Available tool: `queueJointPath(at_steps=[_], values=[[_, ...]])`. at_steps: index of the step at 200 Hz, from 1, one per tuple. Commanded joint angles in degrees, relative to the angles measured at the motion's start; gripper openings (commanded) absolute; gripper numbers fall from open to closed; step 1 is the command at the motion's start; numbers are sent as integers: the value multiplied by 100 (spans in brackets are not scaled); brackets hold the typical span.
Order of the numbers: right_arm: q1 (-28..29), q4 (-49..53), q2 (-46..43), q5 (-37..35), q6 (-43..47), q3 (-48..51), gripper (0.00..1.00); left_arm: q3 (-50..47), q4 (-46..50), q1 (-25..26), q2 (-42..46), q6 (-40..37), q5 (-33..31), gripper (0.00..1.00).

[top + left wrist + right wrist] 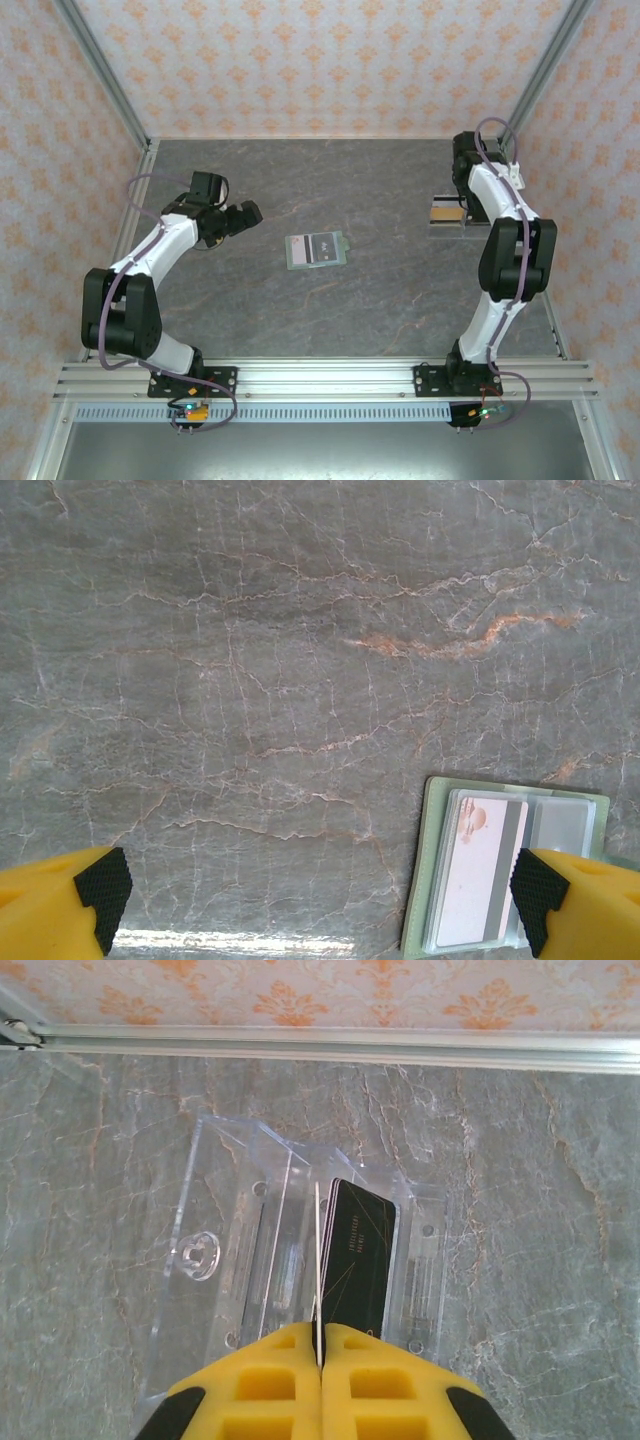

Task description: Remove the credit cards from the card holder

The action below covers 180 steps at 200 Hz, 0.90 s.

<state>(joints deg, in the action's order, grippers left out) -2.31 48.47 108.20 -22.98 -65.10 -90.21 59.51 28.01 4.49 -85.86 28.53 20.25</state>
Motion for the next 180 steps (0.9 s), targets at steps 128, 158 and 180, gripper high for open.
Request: queueJointPath(at_steps=[128,158,180], values=[[-415,195,701,473,-510,-289,0,105,45,-28,-34,-15,127,100],[-425,115,790,556,-446,-320,0,127,69,-27,-68,-8,135,100],[-435,59,876,699,-325,-398,7,114,64,-32,-45,2,144,100]])
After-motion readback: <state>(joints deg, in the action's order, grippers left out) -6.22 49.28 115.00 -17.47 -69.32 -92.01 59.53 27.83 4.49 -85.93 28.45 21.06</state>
